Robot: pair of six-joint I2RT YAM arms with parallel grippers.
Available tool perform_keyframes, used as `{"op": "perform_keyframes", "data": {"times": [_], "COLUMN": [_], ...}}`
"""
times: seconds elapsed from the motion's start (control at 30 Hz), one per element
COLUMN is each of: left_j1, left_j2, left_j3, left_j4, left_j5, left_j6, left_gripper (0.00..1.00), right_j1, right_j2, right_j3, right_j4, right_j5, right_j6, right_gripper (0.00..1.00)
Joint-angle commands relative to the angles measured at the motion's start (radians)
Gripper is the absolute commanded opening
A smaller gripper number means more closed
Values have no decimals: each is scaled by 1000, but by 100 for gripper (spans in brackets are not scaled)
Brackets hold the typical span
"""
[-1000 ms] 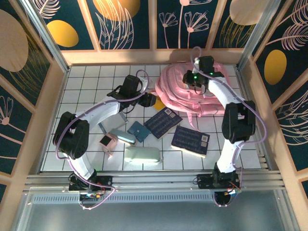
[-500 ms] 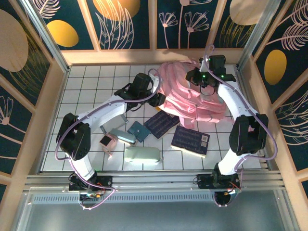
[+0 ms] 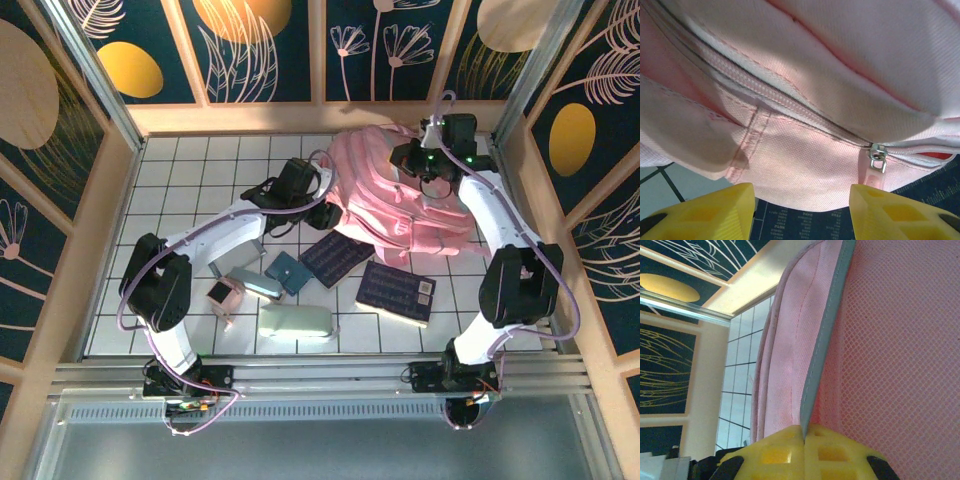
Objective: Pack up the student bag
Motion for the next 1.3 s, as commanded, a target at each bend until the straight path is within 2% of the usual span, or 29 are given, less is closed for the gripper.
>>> {"op": "perform_keyframes", "data": {"times": [0.0,0.3,0.53,0.8,1.27], "left_j1": [-23,-31,-37,-52,-76], "left_j2": [18,-7,7,13,110], "left_j3": [7,-31,-41,-45,56], "left_j4": [-20,28,61,82,37], "left_j5": [40,39,107,109,-67], "left_j6": [9,-39,-96,-120,-168], "left_gripper": [54,58,64,65,61], "right_j1": [-5,-8,-9,-9,-10], "right_j2": [-64,-62,-61,-55,-54], "right_j3": [39,32,32,30,12], "right_j4": [99,104,108,111,157], "right_j5": [-72,-71,-73,-76,-122], "right_j6": [32,36,43,48,85], "right_gripper": [0,0,0,0,0]}}
